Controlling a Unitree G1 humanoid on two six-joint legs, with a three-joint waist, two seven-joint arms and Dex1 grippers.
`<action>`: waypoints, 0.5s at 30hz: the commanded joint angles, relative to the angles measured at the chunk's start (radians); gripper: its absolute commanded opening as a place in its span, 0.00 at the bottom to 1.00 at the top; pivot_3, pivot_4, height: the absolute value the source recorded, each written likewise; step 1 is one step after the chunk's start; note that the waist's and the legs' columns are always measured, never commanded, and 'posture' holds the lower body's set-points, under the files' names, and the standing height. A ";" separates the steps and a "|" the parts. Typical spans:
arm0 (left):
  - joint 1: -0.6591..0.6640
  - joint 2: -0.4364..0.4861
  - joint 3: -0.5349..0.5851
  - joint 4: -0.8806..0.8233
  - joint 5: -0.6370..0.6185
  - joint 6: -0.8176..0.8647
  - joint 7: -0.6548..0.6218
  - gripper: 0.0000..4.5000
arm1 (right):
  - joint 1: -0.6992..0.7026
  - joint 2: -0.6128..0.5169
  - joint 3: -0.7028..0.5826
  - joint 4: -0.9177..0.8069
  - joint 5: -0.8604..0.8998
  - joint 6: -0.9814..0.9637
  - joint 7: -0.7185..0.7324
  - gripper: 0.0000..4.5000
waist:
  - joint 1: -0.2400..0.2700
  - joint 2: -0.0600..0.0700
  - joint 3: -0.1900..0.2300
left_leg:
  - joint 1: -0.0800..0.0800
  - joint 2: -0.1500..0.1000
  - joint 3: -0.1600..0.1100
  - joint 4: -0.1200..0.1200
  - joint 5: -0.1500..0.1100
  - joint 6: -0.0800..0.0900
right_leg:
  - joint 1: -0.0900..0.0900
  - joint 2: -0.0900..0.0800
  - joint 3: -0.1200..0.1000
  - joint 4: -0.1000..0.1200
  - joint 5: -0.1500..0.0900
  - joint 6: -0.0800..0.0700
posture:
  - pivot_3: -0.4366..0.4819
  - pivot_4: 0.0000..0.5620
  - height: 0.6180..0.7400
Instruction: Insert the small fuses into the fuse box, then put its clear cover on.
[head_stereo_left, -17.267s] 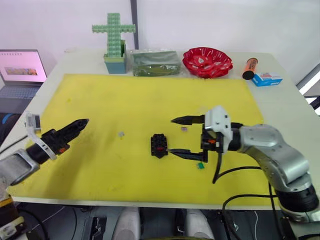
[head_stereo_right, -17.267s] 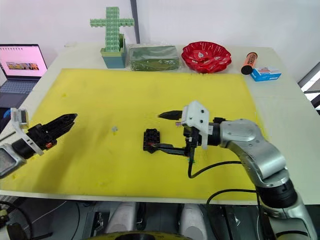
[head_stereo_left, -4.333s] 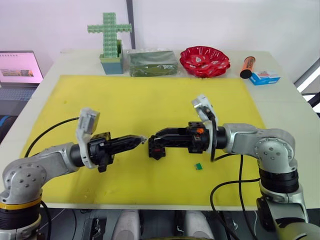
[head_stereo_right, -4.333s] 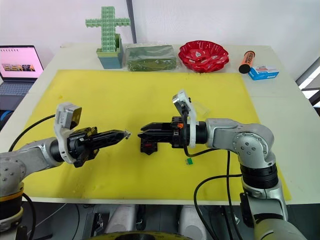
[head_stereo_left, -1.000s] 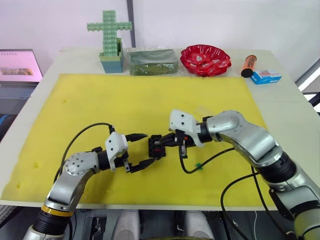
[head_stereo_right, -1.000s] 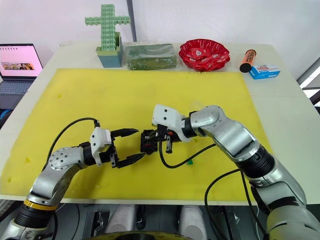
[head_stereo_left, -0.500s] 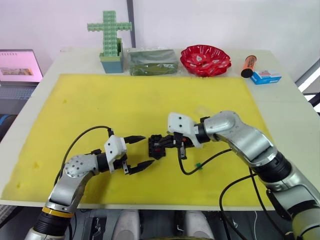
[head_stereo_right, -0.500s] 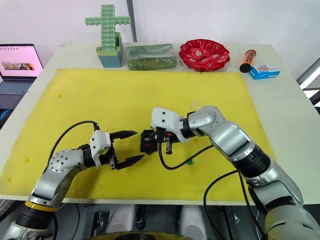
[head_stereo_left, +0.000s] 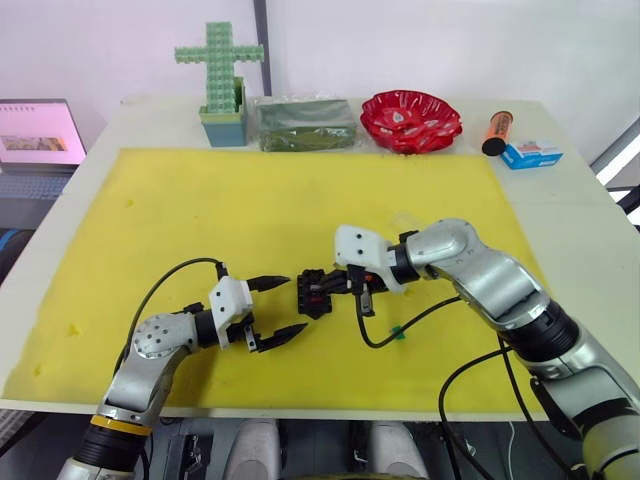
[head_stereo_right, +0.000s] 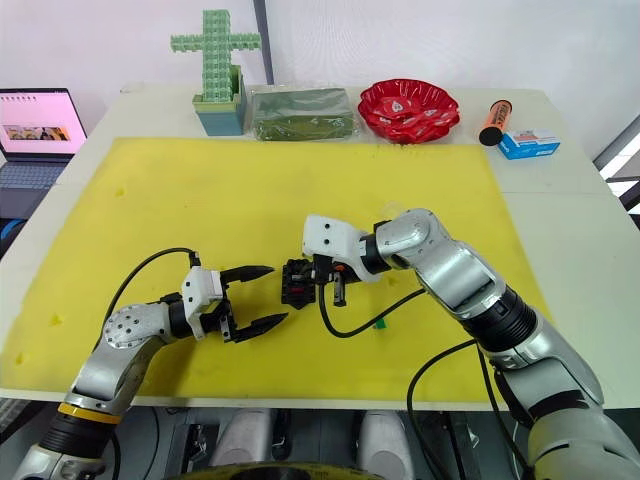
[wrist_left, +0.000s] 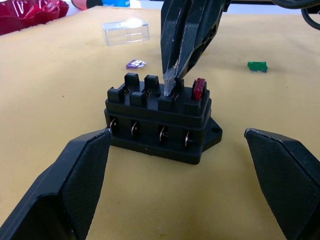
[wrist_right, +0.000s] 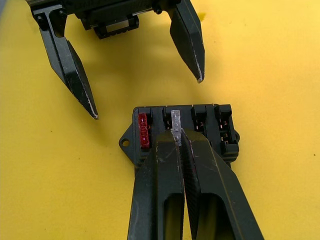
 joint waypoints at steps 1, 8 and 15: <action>-0.012 -0.008 -0.001 0.000 0.005 -0.039 -0.007 0.99 | -0.021 0.002 -0.009 -0.012 -0.009 -0.013 0.012 0.00 | 0.000 0.000 0.000 | 0.000 0.000 0.000 0.000 0.000 0.000 | 0.000 0.000 0.000 0.000 0.000 0.000 | 0.48 0.27 1.00; -0.024 -0.014 0.002 0.027 0.013 -0.075 -0.009 0.99 | -0.020 0.002 -0.006 -0.023 -0.011 -0.008 0.030 0.00 | 0.000 0.000 0.000 | 0.000 0.000 0.000 0.001 0.000 0.000 | 0.000 0.000 0.000 0.001 0.000 0.000 | 0.48 0.27 1.00; -0.031 -0.019 -0.003 0.031 0.014 -0.084 -0.006 0.99 | -0.026 0.005 0.005 -0.020 -0.030 -0.022 0.040 0.00 | 0.000 0.000 0.000 | 0.000 0.000 0.000 0.001 0.000 0.000 | 0.001 0.000 0.000 0.002 0.000 0.000 | 0.48 0.27 1.00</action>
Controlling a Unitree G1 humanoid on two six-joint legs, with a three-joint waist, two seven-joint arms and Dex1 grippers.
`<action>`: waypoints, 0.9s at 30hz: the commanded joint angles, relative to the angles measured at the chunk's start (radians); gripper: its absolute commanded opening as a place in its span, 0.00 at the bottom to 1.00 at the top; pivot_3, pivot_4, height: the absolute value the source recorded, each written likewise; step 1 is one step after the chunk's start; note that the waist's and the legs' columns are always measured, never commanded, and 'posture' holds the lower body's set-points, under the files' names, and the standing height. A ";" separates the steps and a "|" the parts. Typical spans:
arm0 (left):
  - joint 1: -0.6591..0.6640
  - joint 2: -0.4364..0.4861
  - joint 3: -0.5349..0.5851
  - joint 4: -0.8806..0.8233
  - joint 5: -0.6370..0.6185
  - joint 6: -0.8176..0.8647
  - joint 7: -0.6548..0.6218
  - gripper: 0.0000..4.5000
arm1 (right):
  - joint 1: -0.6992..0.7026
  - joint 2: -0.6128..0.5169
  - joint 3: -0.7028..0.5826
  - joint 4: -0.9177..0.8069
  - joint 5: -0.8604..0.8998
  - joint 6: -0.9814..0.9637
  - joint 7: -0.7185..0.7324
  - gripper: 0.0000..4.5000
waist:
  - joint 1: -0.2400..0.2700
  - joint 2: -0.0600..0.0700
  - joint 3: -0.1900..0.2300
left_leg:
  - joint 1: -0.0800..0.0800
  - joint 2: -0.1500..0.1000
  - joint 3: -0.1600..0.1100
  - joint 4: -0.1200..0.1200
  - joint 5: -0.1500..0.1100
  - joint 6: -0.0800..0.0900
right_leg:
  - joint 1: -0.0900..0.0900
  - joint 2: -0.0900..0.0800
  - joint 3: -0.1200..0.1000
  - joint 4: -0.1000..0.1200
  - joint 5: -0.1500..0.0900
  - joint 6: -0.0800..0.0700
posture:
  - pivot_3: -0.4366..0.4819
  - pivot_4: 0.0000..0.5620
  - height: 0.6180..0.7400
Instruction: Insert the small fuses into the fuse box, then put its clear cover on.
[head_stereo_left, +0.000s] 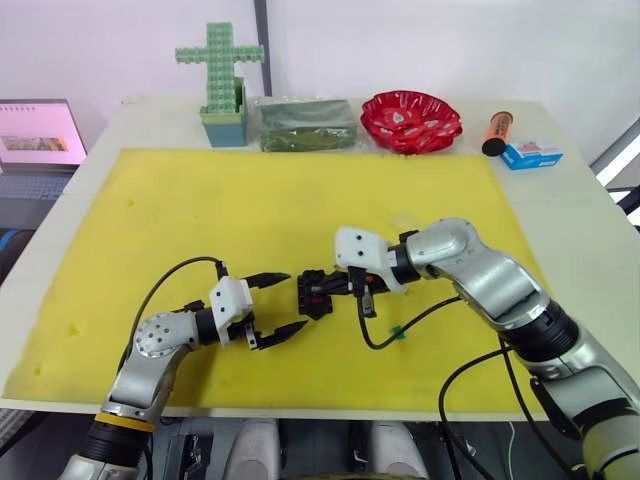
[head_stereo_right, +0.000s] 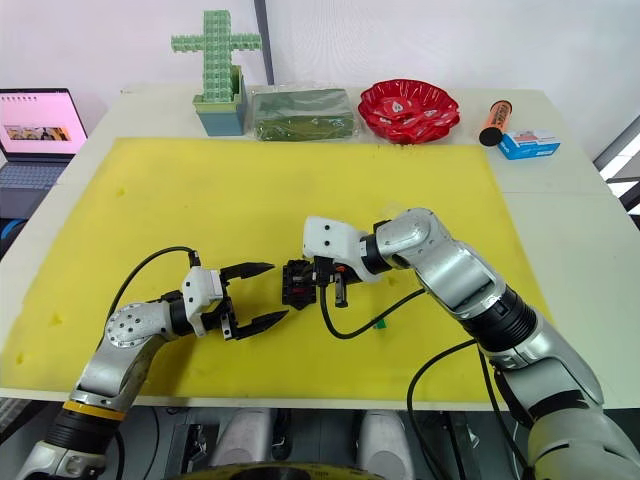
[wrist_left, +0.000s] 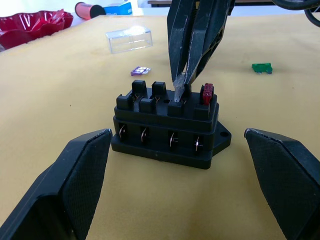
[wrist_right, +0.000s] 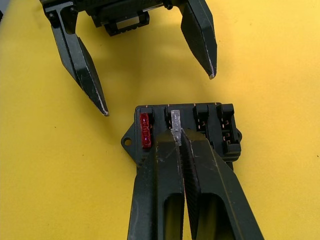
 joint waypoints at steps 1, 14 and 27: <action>-0.015 -0.008 -0.003 -0.007 0.001 -0.023 -0.004 0.99 | -0.025 0.004 0.005 -0.020 -0.013 -0.019 0.016 0.00 | 0.000 0.000 0.000 | 0.000 0.000 0.000 0.000 0.000 0.000 | 0.000 0.000 0.000 0.000 0.000 0.000 | 0.48 0.27 1.00; -0.022 -0.017 -0.011 0.012 0.008 -0.051 -0.011 0.99 | -0.029 -0.001 0.014 -0.025 -0.034 -0.032 0.048 0.00 | 0.000 0.000 0.000 | 0.000 0.000 0.000 0.003 0.000 0.000 | 0.000 0.000 0.000 0.004 0.000 0.000 | 0.48 0.27 1.00; -0.046 -0.029 -0.022 0.002 0.019 -0.054 -0.003 0.99 | -0.080 0.025 0.037 -0.020 -0.046 0.005 0.057 0.00 | 0.000 0.000 0.000 | 0.000 0.000 -0.001 0.006 0.000 0.000 | 0.000 0.000 0.000 0.007 0.000 0.000 | 0.48 0.27 1.00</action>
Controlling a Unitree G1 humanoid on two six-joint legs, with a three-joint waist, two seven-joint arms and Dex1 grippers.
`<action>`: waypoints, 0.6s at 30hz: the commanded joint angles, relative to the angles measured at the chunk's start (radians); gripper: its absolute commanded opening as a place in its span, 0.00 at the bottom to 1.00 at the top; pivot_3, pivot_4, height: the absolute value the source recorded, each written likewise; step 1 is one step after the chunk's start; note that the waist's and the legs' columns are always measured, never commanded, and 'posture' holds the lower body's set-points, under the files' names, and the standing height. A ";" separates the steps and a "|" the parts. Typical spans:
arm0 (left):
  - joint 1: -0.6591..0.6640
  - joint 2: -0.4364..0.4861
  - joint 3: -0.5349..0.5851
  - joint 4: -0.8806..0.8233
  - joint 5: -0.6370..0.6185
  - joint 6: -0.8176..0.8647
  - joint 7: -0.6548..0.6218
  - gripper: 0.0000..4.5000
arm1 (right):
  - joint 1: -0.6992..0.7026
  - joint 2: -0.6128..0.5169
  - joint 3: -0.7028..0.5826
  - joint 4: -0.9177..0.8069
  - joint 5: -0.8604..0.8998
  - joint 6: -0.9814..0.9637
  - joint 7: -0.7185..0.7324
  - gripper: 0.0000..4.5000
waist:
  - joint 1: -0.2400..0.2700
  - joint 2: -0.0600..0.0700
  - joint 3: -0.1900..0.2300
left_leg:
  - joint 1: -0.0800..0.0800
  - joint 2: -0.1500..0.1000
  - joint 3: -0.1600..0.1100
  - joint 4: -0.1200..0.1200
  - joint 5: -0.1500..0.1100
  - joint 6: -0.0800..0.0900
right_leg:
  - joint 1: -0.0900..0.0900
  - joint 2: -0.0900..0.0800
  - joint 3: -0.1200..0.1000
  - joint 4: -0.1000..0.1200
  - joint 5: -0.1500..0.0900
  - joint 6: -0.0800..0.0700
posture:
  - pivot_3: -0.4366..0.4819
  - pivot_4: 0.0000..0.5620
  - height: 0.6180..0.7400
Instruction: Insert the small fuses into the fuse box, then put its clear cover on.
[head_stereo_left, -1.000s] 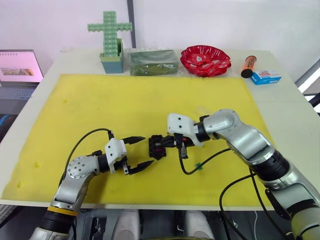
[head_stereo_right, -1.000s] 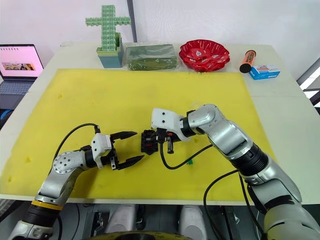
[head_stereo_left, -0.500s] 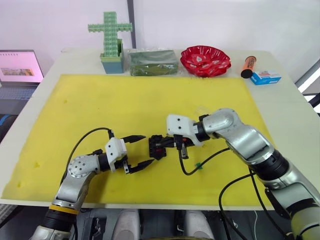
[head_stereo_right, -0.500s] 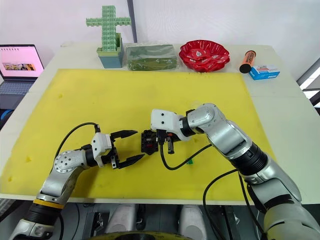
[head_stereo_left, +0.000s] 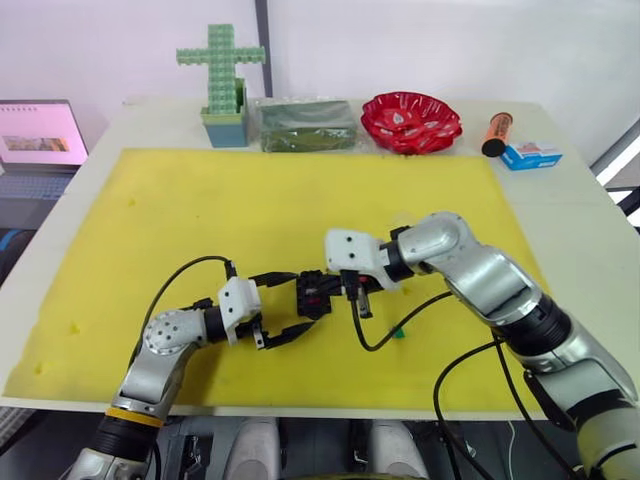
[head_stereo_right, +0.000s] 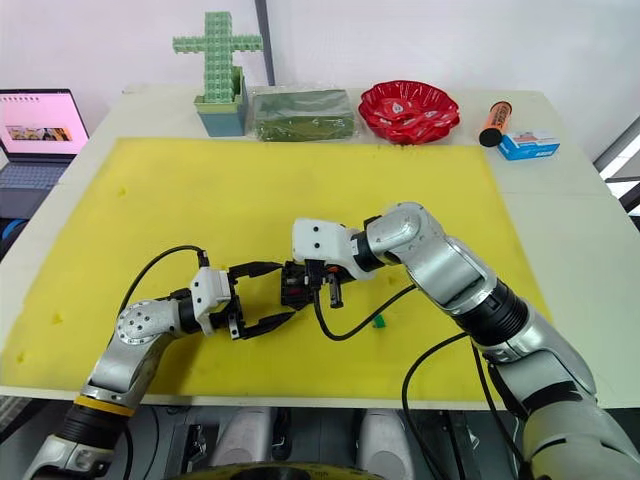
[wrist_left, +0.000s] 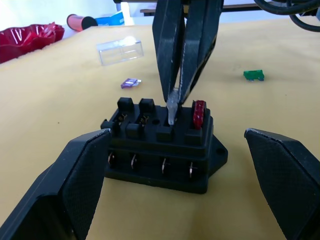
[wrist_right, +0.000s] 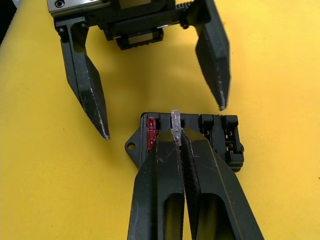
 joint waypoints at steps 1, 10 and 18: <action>-0.015 -0.003 0.004 -0.025 0.000 -0.019 0.006 0.99 | -0.032 0.003 0.003 -0.019 -0.010 -0.001 0.008 0.00 | -0.001 0.000 0.000 | 0.000 0.000 0.000 0.000 0.000 0.000 | 0.000 0.000 0.000 0.000 0.000 0.000 | 0.48 0.27 1.00; -0.029 -0.005 -0.002 -0.026 0.008 -0.012 0.016 0.99 | -0.031 0.006 0.021 0.003 -0.041 -0.008 0.002 0.00 | -0.001 0.000 0.000 | 0.000 0.000 0.000 0.001 0.000 0.000 | 0.000 0.000 0.000 0.001 0.000 0.000 | 0.48 0.27 1.00; -0.025 -0.006 -0.005 -0.030 0.011 -0.009 0.019 0.99 | -0.036 0.004 0.025 0.017 -0.056 0.001 0.001 0.00 | -0.001 0.000 0.000 | 0.000 0.000 0.000 0.001 0.000 0.000 | 0.000 0.000 0.000 0.001 0.000 0.000 | 0.48 0.27 1.00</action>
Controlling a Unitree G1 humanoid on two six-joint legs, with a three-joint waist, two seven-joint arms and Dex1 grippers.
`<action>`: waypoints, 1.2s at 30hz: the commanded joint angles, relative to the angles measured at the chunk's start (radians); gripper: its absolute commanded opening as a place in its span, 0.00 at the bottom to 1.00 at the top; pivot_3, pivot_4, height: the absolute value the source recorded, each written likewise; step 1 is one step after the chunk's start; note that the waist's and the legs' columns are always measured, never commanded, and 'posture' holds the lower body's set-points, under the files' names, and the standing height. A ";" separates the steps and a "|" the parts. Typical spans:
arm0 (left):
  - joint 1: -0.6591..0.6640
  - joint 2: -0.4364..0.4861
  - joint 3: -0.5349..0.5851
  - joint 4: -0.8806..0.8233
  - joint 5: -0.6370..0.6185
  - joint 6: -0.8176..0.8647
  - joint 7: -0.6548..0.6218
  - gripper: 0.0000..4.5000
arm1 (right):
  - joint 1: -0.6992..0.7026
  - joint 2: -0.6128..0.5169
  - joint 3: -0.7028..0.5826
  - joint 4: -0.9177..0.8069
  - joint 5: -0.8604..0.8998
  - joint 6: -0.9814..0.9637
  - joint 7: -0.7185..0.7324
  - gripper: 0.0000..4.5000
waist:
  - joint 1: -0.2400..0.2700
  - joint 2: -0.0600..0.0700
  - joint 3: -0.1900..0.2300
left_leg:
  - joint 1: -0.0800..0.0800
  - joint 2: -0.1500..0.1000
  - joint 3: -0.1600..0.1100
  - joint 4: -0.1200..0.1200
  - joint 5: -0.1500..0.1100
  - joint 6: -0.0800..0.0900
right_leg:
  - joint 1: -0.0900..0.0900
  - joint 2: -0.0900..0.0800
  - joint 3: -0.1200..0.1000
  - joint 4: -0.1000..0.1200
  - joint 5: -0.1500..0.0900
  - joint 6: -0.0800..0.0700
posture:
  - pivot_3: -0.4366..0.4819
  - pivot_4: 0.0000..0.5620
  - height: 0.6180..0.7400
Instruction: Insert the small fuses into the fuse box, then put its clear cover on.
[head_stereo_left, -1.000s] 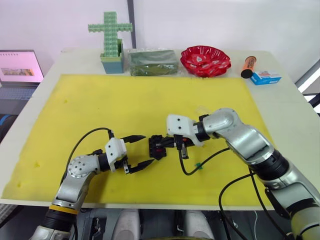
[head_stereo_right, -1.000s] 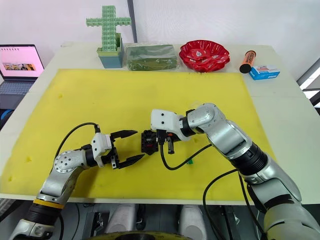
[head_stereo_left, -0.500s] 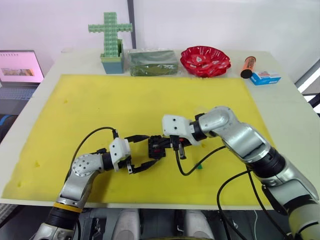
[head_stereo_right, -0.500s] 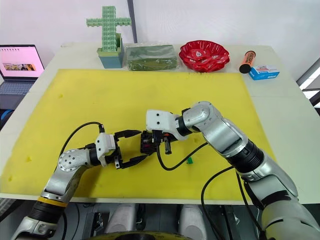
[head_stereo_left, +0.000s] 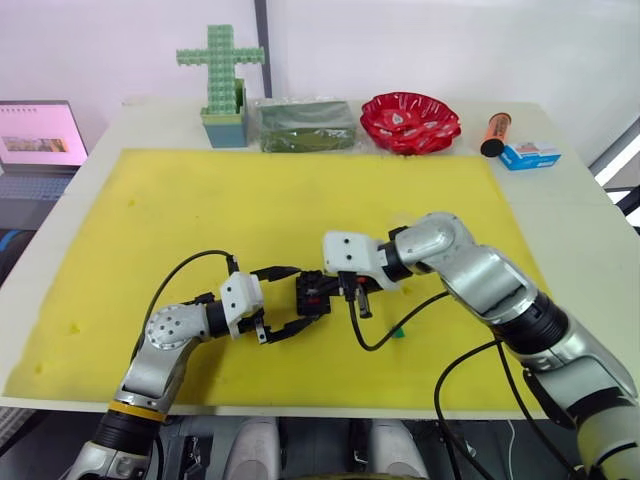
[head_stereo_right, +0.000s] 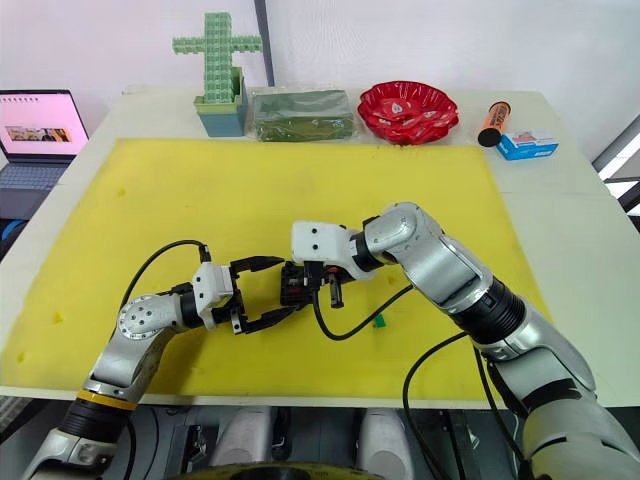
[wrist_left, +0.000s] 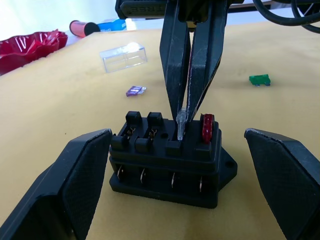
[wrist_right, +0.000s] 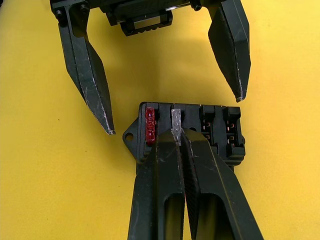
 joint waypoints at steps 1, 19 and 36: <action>-0.004 -0.003 -0.001 -0.031 0.001 -0.011 0.006 0.99 | -0.023 0.002 0.002 -0.001 -0.018 -0.002 0.001 0.00 | 0.000 0.000 0.000 | 0.000 0.000 0.000 0.000 0.000 0.000 | 0.000 0.000 0.000 0.000 0.000 0.000 | 0.48 0.27 1.00; -0.041 0.003 -0.001 -0.055 -0.006 0.040 0.018 0.99 | -0.047 -0.005 -0.038 -0.021 0.014 0.027 0.020 0.00 | 0.000 0.000 0.000 | 0.000 0.000 0.000 0.000 0.000 0.000 | 0.000 0.000 0.000 0.000 0.000 0.000 | 0.48 0.27 1.00; -0.019 0.013 0.004 -0.121 -0.006 0.093 0.035 0.99 | -0.017 -0.016 -0.009 -0.024 -0.001 0.009 0.026 0.00 | 0.000 0.000 0.000 | 0.000 0.000 0.000 0.001 0.000 0.000 | 0.000 0.000 0.000 0.000 0.000 0.000 | 0.48 0.27 1.00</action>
